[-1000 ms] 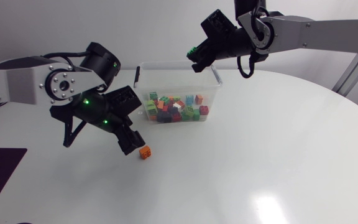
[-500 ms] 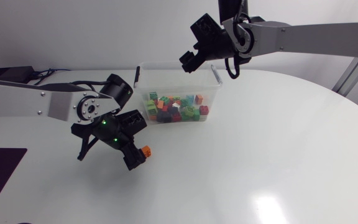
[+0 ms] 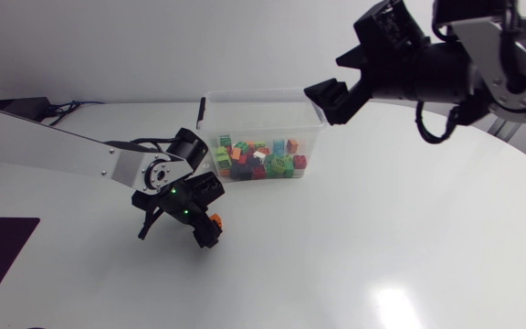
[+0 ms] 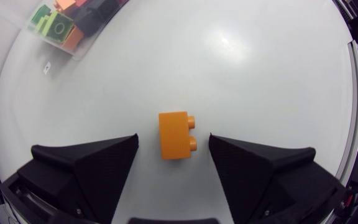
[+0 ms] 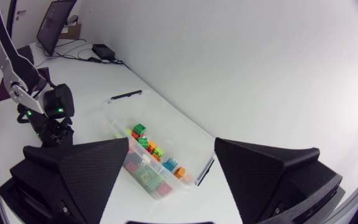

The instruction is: Place the duplo bricks in the container

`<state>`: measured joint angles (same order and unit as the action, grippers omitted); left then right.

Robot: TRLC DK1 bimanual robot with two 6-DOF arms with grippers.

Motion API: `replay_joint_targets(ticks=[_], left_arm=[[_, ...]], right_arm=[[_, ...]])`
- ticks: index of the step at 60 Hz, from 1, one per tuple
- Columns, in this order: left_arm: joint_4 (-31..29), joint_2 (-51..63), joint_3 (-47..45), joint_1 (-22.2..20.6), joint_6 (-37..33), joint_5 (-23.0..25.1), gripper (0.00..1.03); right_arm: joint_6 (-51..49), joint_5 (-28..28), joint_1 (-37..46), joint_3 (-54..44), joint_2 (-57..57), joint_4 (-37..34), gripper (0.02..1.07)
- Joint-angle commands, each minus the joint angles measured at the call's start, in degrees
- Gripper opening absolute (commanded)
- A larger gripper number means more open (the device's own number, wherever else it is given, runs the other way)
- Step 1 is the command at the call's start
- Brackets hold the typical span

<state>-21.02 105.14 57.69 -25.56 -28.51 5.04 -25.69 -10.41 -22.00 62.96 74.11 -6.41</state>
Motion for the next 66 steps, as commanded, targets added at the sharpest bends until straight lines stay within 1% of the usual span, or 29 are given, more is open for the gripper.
replay_joint_targets(ticks=[1,2,3,15,19,23,27,33,44,49,52,56,59,62,64,65,66], left_arm=[[0.5,1.2,1.6,0.5,0.8,-0.3,0.46],[0.5,1.3,1.6,0.5,0.9,-0.3,0.40],[0.5,1.4,1.7,0.6,1.1,-0.3,0.40],[0.5,1.5,1.4,0.3,1.1,0.1,0.35],[0.4,-0.2,1.0,0.2,1.1,0.1,0.33],[0.4,-3.1,0.4,0.2,1.1,0.1,0.33],[0.3,-7.0,0.0,0.3,1.2,0.2,0.33],[-2.4,-14.3,0.5,0.3,1.2,2.0,0.33],[-5.9,-23.8,3.0,0.2,1.3,3.2,0.33],[-7.3,-24.6,4.3,0.0,1.3,3.3,0.33],[-8.8,-23.1,4.6,-0.1,1.3,3.3,0.33],[-8.6,-20.5,3.8,-0.2,1.6,3.3,0.34],[-8.6,-18.9,3.7,-0.1,1.7,3.3,0.36],[-8.5,-17.6,3.7,0.1,1.7,3.3,0.43],[-8.3,-16.0,3.7,0.4,1.8,3.3,0.61],[-8.3,-16.0,3.7,0.4,1.8,3.3,0.62],[-8.3,-15.0,3.7,0.4,1.8,3.3,0.68]], right_arm=[[-0.1,0.3,0.8,-4.9,-5.1,-1.8,1.02],[-0.1,0.4,1.0,-6.4,-7.0,-2.0,1.02],[-0.1,0.5,1.2,-7.3,-7.9,-2.1,1.02],[0.1,1.7,2.0,-19.3,-20.8,-4.3,1.02],[0.1,1.8,3.5,-24.5,-26.8,-5.5,1.02],[0.0,1.8,4.9,-27.1,-30.6,-6.6,1.02],[-0.1,1.8,6.6,-28.9,-33.8,-8.0,1.02],[-0.6,1.4,9.3,-31.8,-37.7,-9.6,1.02],[-0.6,1.9,10.7,-36.1,-43.3,-11.4,1.02],[-0.7,1.9,11.1,-36.5,-43.6,-11.6,1.02],[-0.7,1.9,11.3,-36.5,-44.0,-11.9,1.02],[-0.7,1.9,11.3,-36.3,-44.2,-12.4,1.02],[-0.7,1.9,11.3,-36.2,-44.2,-12.5,1.02],[-0.7,1.9,11.3,-35.9,-44.2,-12.6,1.02],[-0.7,2.0,11.3,-35.8,-44.2,-12.7,1.02],[-0.8,2.1,11.3,-35.7,-44.2,-12.7,1.02],[-0.8,2.2,11.2,-35.7,-44.2,-12.7,1.02]])
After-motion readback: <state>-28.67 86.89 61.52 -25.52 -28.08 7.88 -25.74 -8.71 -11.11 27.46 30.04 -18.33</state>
